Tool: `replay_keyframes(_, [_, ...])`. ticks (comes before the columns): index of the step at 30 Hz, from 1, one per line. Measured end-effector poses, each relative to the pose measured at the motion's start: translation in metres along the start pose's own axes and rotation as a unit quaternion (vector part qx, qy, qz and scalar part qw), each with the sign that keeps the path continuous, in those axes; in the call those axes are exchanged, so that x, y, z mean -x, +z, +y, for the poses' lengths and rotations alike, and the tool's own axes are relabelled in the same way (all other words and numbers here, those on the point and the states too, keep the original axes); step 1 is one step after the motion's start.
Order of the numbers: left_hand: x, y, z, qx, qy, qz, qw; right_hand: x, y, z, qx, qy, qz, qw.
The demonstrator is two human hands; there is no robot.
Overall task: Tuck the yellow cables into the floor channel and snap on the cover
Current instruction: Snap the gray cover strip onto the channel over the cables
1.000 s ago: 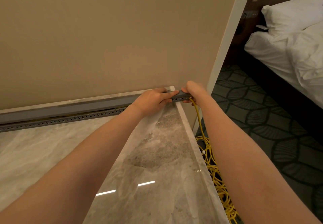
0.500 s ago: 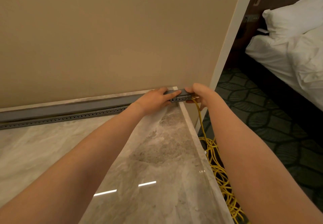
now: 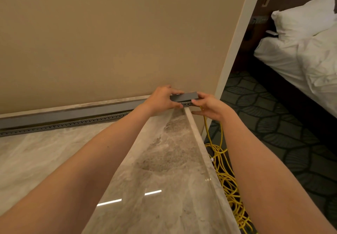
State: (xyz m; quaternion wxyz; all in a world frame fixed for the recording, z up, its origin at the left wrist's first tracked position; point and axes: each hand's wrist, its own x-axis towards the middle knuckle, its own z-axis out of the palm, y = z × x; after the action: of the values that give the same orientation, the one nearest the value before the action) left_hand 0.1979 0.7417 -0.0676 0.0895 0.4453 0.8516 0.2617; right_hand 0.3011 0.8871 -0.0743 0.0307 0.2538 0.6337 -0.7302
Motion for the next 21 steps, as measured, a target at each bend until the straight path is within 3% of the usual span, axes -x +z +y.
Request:
replay_keyframes(11, [-0.018,-0.003,0.026,-0.049,-0.001,-0.008,0.999,-0.006,0.012,0.020,0.097,-0.124,0.157,0.975])
replay_keyframes(16, [-0.013,0.004,0.036,-0.186,0.072,-0.059,0.978,-0.009,0.008,0.019,0.094,-0.130,0.169,0.973])
replay_keyframes(21, [-0.015,0.001,0.032,-0.091,0.034,-0.058,0.994,-0.010,0.008,0.019,0.093,-0.129,0.165,0.974])
